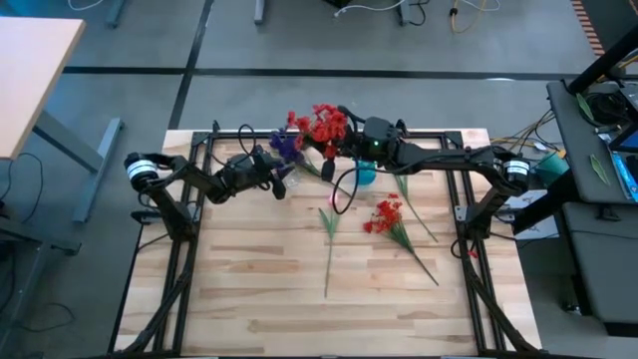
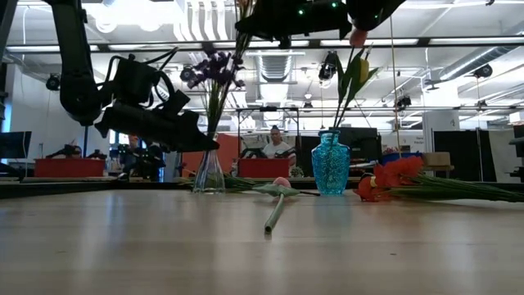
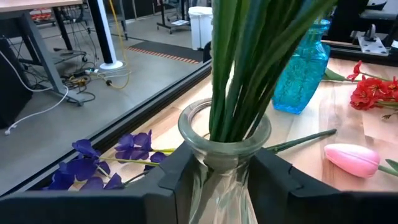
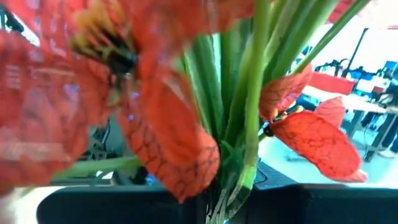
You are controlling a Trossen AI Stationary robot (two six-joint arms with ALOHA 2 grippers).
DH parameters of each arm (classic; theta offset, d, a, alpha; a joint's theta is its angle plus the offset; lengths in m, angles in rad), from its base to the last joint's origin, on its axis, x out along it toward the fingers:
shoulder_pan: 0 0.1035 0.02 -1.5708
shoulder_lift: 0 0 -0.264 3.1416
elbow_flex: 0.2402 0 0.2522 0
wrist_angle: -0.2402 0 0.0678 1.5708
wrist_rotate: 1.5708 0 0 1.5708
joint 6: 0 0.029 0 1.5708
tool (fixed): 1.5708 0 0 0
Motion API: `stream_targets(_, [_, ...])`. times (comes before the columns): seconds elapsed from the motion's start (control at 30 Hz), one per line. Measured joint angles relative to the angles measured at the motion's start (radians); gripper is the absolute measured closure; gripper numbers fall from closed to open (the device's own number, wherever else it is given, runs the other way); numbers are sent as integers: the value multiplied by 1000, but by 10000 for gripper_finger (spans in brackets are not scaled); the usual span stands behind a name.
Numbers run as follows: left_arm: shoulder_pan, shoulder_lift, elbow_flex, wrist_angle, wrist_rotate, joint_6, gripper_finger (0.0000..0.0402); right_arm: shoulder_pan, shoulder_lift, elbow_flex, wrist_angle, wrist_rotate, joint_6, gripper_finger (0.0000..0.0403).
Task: Sort flowers into vase by color
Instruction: Put the bottom red flowers into the transparent vase
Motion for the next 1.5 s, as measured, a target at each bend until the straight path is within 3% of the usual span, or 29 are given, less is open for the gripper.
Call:
stream_targets(0.17, [0, 0, 0, -3, 0, 0, 282, 0, 2, 6, -5, 0, -12, 385])
stream_targets(0.53, [0, 0, 0, -4, 0, 0, 294, 0, 48, 6, 3, 1, -17, 385])
stream_targets(1.03, [0, 0, 0, -11, 1, -1, 292, 0, 150, 133, -92, 7, 24, 377])
stream_targets(1.23, [0, 0, 0, -12, 1, -1, 292, 0, 161, 153, -124, 14, 50, 352])
stream_targets(1.5, [0, 0, 0, -13, 1, -1, 292, 0, 155, 171, -228, 90, 58, 270])
